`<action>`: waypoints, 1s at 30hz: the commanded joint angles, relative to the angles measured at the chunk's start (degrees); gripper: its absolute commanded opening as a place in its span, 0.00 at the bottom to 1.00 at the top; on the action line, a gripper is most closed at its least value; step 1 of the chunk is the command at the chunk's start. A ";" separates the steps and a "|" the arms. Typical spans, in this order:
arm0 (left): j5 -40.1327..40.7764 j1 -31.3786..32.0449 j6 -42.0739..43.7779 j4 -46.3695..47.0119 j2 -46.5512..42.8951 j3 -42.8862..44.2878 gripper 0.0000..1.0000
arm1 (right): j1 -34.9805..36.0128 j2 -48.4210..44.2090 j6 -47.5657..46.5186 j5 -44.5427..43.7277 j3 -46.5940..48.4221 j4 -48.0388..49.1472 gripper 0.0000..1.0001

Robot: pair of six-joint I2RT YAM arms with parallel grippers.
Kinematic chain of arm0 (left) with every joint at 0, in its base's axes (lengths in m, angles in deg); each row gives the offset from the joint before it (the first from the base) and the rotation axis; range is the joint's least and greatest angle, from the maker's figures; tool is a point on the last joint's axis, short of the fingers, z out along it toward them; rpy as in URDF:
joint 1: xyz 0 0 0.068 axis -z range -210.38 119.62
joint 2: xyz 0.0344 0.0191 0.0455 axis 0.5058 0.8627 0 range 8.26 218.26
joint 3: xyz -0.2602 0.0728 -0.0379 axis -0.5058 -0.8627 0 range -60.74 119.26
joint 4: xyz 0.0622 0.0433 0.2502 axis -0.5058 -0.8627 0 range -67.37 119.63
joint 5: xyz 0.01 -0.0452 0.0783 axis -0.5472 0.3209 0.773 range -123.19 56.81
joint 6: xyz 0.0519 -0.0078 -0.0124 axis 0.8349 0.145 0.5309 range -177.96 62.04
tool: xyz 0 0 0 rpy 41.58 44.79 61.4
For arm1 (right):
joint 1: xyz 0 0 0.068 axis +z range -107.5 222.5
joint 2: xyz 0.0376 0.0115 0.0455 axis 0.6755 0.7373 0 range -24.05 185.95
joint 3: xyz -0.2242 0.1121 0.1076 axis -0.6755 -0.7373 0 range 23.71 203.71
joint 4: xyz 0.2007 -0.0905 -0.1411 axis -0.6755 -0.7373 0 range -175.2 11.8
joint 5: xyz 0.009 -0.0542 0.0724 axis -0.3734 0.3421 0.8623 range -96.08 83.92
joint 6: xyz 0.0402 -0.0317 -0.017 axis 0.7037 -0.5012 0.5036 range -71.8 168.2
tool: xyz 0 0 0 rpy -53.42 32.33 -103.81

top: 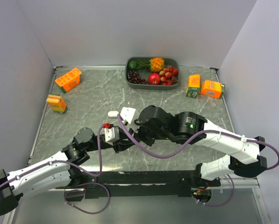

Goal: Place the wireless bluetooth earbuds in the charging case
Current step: Place the earbud in the charging case, then close the charging case.

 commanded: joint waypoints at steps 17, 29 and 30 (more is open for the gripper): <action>-2.47 -0.27 -9.97 17.27 -3.48 -4.30 0.01 | 0.36 -11.63 1.33 -0.22 -2.10 4.22 0.21; -15.13 -5.55 -23.26 27.74 1.08 -3.95 0.01 | 0.45 -17.45 -1.57 8.66 -7.73 8.61 0.37; -15.49 -5.55 -23.18 27.65 1.35 -3.69 0.01 | 0.45 -17.28 -1.57 9.01 -7.91 8.79 0.37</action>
